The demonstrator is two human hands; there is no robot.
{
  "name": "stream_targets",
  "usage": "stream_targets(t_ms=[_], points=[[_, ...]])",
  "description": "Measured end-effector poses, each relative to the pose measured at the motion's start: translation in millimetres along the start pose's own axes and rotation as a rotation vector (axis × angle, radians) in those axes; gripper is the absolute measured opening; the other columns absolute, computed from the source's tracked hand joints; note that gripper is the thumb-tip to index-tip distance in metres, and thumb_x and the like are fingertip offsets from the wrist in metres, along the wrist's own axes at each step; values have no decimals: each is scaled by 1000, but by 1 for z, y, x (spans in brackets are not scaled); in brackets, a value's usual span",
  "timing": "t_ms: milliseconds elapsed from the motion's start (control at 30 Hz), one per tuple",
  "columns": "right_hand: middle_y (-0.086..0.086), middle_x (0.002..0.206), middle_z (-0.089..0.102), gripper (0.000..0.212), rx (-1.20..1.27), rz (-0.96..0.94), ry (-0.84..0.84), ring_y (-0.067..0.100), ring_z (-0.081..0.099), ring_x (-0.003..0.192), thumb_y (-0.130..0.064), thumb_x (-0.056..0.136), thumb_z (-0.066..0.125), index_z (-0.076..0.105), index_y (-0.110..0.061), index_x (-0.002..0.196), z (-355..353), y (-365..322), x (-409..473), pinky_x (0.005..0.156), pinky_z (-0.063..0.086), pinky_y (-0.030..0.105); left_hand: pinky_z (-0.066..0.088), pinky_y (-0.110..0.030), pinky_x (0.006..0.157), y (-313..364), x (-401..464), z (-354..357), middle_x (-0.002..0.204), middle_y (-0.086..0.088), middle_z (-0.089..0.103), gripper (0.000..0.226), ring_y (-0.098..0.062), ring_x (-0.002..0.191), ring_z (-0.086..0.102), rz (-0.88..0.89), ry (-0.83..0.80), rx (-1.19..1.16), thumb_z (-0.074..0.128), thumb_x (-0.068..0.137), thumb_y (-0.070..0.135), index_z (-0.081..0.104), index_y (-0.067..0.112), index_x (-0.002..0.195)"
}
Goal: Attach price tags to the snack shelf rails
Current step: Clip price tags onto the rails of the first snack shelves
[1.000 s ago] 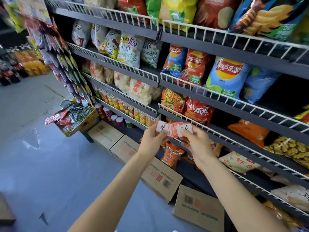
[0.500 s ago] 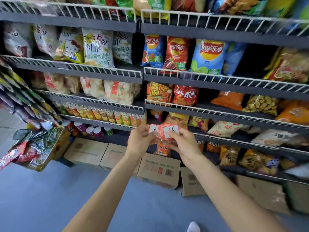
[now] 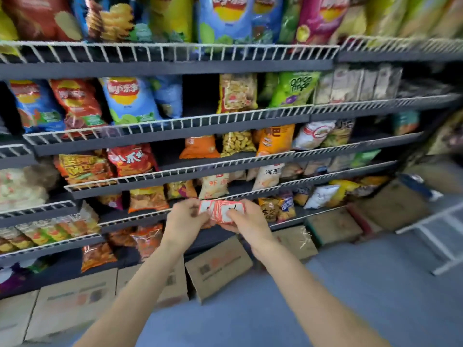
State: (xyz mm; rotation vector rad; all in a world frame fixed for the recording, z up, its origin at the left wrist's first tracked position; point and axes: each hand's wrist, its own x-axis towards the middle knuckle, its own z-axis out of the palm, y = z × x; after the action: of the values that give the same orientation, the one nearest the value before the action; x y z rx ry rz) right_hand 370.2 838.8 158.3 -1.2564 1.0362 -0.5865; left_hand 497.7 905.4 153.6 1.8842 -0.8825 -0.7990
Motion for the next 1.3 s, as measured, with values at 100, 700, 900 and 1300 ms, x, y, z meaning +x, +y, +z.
stream_targets(t_ms=[100,700,900,1300], points=[[8,96,62,15,-135,-70,13,15,65,77,0,90,51,56,-10,100,-86,3,3,65,57,23,53,-49,78,33,1,80,81,-21,68,23,-31,77,66,41,-21,36,67,74,22,63,1,80],[19,98,66,17,-182,20,117,28,68,72,3,85,55,58,-6,100,-420,4,95,49,52,21,59,-26,67,173,68,392,88,-9,69,13,-18,76,69,2,-199,-103,61,85,0,60,13,84],[14,91,67,16,-414,-68,125,29,66,81,3,79,63,62,-9,91,-506,-2,168,70,57,41,60,-31,71,201,135,477,93,-16,68,9,-23,78,70,-64,-214,-141,63,83,-2,62,3,92],[15,92,62,17,-391,2,79,30,64,82,2,81,61,51,-12,81,-691,-5,310,50,51,25,58,-27,72,261,255,652,91,-17,64,11,-18,72,64,-165,-145,-165,59,85,-4,62,1,95]])
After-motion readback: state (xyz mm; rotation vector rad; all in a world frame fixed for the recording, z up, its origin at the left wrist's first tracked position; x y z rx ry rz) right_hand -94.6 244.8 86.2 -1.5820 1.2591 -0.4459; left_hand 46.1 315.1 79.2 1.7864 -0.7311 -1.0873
